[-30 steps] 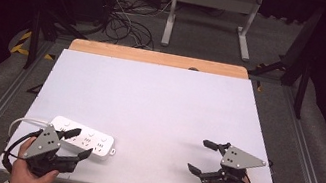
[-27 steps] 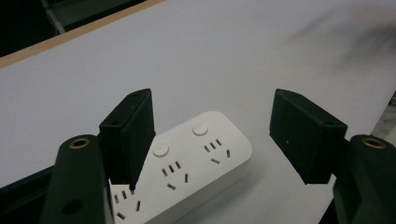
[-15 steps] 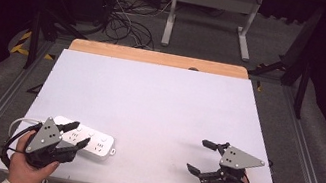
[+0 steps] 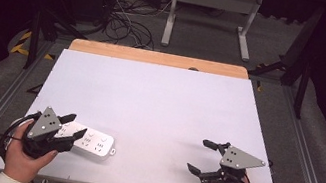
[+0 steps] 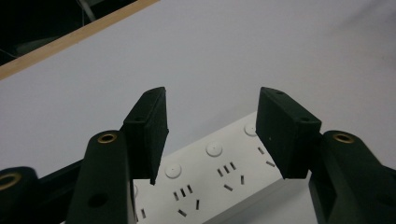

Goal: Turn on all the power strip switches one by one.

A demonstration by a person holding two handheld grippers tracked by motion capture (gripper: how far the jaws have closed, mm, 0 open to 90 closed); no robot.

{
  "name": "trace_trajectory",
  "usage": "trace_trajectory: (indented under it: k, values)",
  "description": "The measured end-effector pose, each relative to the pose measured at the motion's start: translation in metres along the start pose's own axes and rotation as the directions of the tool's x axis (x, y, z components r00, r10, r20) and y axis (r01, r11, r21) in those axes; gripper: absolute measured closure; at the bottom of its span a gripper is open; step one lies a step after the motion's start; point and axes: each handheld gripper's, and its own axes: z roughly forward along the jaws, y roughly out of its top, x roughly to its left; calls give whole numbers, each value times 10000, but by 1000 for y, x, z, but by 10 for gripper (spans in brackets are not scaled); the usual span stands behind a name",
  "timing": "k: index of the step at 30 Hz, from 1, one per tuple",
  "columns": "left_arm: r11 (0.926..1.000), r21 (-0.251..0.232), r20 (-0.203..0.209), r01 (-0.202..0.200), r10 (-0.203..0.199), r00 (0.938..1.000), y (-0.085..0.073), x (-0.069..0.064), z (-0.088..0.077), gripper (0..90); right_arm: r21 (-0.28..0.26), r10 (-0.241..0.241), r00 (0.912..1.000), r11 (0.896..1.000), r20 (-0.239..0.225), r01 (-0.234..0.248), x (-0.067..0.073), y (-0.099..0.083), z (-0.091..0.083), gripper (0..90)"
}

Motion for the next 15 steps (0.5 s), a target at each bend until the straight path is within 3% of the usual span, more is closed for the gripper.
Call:
trace_trajectory:
  k: [9,15]
  values:
    - [9981,292,132,541,-545,9984,3,11,0,468,-11,-7,10000,10000,-26,7,0,0,0,126]
    - [9986,356,188,381,-387,9991,3,15,0,490,-8,-12,10000,10000,-20,12,0,0,0,126]
